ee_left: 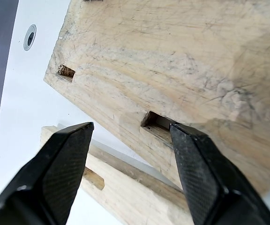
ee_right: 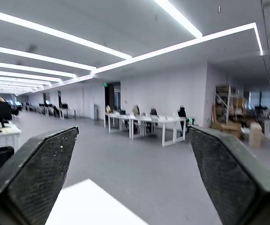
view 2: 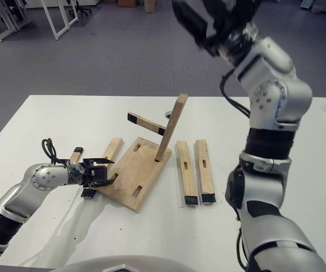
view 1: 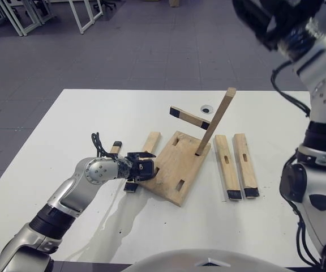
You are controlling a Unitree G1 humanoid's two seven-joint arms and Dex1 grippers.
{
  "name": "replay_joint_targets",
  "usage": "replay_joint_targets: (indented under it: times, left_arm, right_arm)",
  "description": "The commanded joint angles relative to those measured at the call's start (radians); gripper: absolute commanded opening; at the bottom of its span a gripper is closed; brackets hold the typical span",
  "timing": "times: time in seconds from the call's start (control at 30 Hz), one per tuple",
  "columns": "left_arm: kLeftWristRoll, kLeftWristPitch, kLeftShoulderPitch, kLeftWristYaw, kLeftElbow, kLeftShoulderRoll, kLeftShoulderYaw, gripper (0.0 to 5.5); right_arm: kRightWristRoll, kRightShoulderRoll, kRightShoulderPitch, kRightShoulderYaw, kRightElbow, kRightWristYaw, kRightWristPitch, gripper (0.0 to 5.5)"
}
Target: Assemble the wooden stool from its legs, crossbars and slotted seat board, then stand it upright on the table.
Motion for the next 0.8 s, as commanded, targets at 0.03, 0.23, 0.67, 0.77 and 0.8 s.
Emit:
replay_joint_targets:
  times: [0.03,0.23,0.67,0.77,0.8]
  left_arm:
    - [0.039,0.031,0.051,-0.034,0.041,-0.016,-0.063,3.02]
    - [0.043,0.035,0.046,-0.035,0.045,-0.026,-0.063,3.02]
    - [0.03,0.255,0.12,0.031,-0.023,-0.1,-0.035,3.02]
    - [0.028,0.402,0.146,0.088,-0.064,-0.168,-0.027,3.02]
    - [0.03,0.446,0.147,0.11,-0.07,-0.194,-0.029,3.02]
  right_arm:
    - [-0.027,0.0,0.045,0.085,-0.002,-0.004,0.049,4.29]
    - [-0.119,0.011,0.443,0.331,0.027,0.065,0.097,4.29]
    - [0.075,-0.046,0.192,-0.086,-0.18,-0.211,0.108,4.29]
    - [0.028,-0.056,0.383,-0.098,-0.258,-0.281,0.127,4.29]
    - [0.013,-0.052,0.47,-0.098,-0.301,-0.306,0.135,4.29]
